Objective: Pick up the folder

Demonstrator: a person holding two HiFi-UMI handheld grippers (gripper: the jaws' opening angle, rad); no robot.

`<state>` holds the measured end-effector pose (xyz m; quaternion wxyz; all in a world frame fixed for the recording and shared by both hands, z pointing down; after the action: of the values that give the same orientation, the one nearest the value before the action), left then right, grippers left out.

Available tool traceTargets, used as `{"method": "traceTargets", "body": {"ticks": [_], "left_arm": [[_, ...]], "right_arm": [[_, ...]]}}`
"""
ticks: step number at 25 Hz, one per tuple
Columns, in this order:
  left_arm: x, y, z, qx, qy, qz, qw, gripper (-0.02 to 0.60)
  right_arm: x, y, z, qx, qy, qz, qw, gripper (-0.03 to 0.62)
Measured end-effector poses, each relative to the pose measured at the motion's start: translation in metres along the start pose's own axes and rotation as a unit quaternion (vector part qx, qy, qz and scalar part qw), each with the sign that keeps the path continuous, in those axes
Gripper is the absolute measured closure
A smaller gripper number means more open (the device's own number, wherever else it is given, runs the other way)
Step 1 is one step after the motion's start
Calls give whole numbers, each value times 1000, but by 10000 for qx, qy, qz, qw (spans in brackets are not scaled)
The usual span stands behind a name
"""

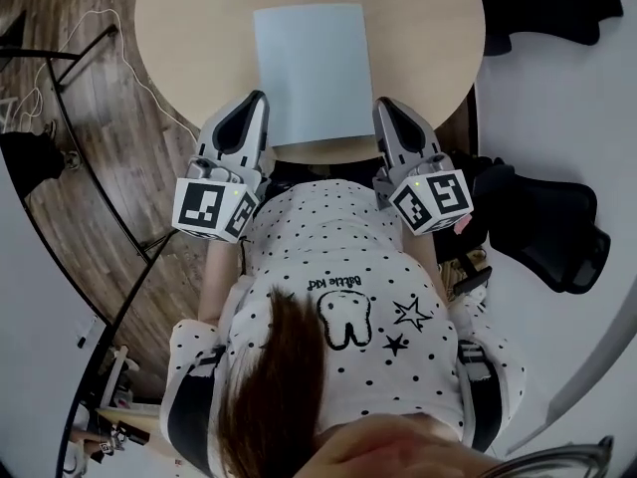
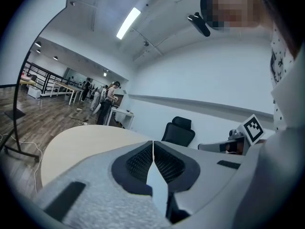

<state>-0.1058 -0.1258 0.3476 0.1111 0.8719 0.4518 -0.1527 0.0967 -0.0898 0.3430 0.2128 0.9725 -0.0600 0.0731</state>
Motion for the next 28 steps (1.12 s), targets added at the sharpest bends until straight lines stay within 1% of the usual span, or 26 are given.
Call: {"method": "traceTargets", "body": {"ticks": [3, 6, 10, 13, 20, 23, 28], "left_arm": [[-3, -5, 2, 91, 16, 140, 9999, 558], [-10, -14, 7, 181, 65, 267, 9995, 558], [-15, -27, 4, 261, -56, 571, 9980, 558], [-18, -30, 1, 299, -95, 658, 9973, 558], [-22, -29, -4, 289, -222, 811, 9960, 558], [-26, -23, -3, 252, -201, 804, 9962, 558], [-36, -11, 2, 226, -121, 922, 9954, 557]], "right_arm": [[-4, 5, 0, -89, -127, 156, 9998, 588], [-12, 11, -3, -113, -142, 292, 9994, 588], [-16, 17, -6, -189, -133, 405, 9989, 588], [-18, 22, -7, -165, -110, 449, 9988, 588], [-9, 21, -6, -102, -69, 319, 9994, 588], [-5, 21, -3, -21, -104, 307, 9995, 588], [8, 27, 6, 153, -70, 174, 9997, 588]]}}
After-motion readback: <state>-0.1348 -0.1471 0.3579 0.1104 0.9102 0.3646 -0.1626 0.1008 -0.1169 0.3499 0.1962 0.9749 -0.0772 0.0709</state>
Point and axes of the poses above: the fingertips, and each gripper's own axes: y forward along the fingers, x to its right, z out of its top, the point moved 3 cm from there along -y, backward along the fingers, and after that the axes turned 14 degrees about -z, right-handed, at the moved point
